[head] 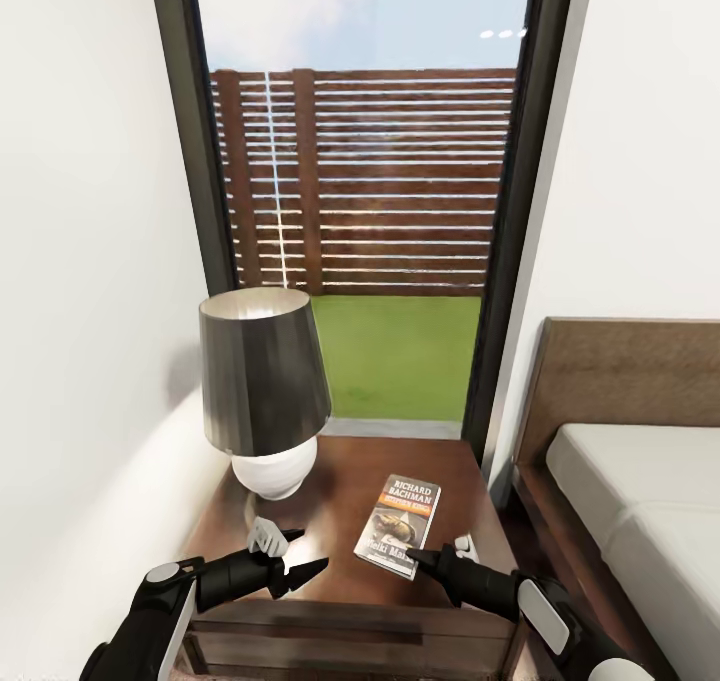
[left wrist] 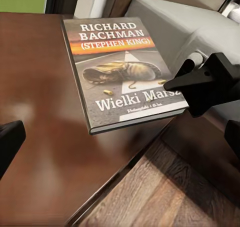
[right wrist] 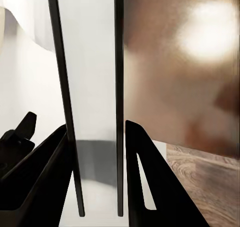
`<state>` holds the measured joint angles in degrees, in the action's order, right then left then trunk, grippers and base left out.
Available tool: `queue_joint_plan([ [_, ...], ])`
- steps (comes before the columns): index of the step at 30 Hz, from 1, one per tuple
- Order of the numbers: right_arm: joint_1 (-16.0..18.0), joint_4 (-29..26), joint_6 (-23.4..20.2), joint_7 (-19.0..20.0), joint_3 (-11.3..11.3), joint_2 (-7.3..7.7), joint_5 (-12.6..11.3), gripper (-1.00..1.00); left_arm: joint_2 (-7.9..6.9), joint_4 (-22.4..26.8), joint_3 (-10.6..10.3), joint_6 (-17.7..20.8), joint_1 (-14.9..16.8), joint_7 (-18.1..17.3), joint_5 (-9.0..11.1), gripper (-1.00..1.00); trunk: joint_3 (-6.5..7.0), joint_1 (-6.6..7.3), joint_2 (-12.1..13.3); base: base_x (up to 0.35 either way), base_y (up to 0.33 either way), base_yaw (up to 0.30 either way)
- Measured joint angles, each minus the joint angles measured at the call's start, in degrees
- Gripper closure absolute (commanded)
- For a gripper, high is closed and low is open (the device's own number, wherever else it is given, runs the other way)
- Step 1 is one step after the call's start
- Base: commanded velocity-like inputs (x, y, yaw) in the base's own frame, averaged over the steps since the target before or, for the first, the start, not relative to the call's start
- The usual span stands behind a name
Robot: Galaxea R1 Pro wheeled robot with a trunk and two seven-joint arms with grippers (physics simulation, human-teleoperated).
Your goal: In the bedroom, move the book from the bed onto either nightstand, and place the two sandals side by side next to the bed.
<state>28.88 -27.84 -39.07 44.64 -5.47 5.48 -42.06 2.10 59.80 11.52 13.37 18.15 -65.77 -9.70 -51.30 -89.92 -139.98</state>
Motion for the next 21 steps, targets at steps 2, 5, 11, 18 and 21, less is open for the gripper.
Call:
queue_joint_plan([
  [2,-0.02,0.00,0.00,0.00,0.01,0.00,0.01,1.00,0.00,-0.02,0.00,0.01,0.00,0.01,0.00,-1.00,-0.36,-0.44,-0.80,0.000,0.000,0.000],
  [5,-0.01,0.00,0.00,0.00,0.02,0.00,0.00,1.00,0.00,-0.01,0.00,0.00,0.00,0.01,-0.03,-1.00,-0.90,-1.10,-2.01,0.000,0.000,0.000],
  [11,0.01,-0.01,-0.05,-0.02,0.03,0.00,-0.12,1.00,0.00,-0.01,0.06,0.00,0.00,-0.05,0.02,-1.00,-1.26,-1.54,-2.82,0.000,0.000,0.000],
  [18,0.00,-0.01,-0.06,0.03,0.02,0.00,-0.11,1.00,0.00,-0.02,0.06,0.00,0.00,-0.04,0.05,-1.00,-1.26,-1.53,-2.82,0.048,0.000,0.000],
  [21,0.01,-0.01,-0.04,-0.02,0.02,0.00,-0.10,1.00,0.00,0.02,0.04,0.00,0.00,-0.02,-0.01,-1.00,-1.26,-1.52,-2.82,0.197,0.000,0.000],
])
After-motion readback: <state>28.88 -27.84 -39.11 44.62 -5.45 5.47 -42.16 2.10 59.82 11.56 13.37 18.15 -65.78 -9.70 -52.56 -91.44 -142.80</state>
